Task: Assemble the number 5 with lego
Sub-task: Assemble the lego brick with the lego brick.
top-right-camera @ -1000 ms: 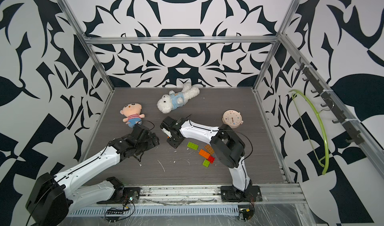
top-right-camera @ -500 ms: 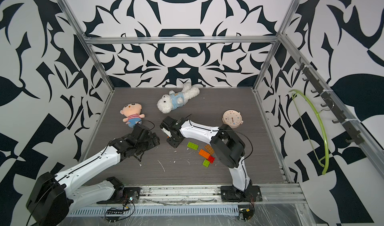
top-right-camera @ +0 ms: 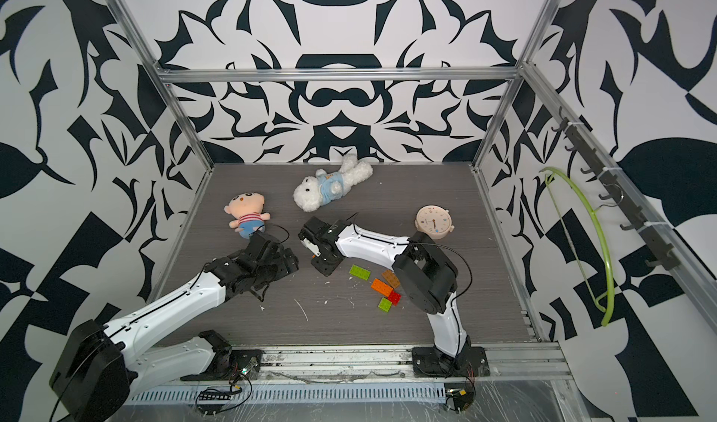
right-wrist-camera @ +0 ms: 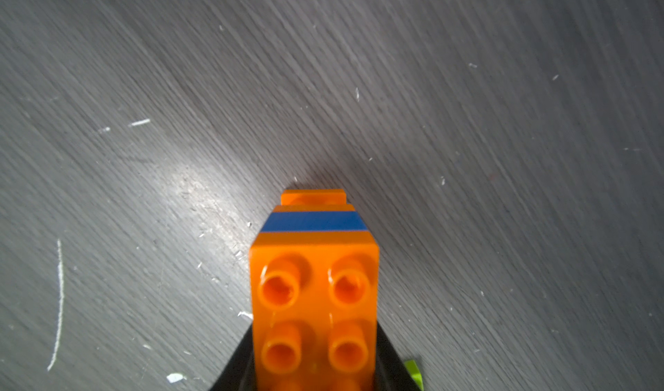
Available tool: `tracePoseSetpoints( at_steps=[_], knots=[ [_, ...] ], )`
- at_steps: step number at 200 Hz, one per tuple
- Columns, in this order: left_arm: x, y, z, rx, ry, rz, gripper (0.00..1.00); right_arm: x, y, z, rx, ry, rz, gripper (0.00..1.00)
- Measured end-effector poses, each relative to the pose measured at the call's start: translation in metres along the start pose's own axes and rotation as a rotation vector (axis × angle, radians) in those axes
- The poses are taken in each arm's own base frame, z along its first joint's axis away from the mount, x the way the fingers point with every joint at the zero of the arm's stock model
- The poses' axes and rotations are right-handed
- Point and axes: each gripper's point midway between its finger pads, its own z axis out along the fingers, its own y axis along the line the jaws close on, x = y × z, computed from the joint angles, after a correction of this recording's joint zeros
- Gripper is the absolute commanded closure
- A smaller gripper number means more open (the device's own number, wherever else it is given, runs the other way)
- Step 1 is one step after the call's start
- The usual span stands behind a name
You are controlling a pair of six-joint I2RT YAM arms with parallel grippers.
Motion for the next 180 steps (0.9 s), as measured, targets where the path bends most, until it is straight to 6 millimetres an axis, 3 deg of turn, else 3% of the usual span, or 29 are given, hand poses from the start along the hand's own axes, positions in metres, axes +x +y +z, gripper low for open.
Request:
tracePoseSetpoints(
  at_steps=[180],
  knots=[
    [0.002,0.0021,0.0038,-0.015,0.01,0.006,0.01,-0.0006,-0.002,0.0026,-0.028,-0.028,-0.005,0.71]
  ],
)
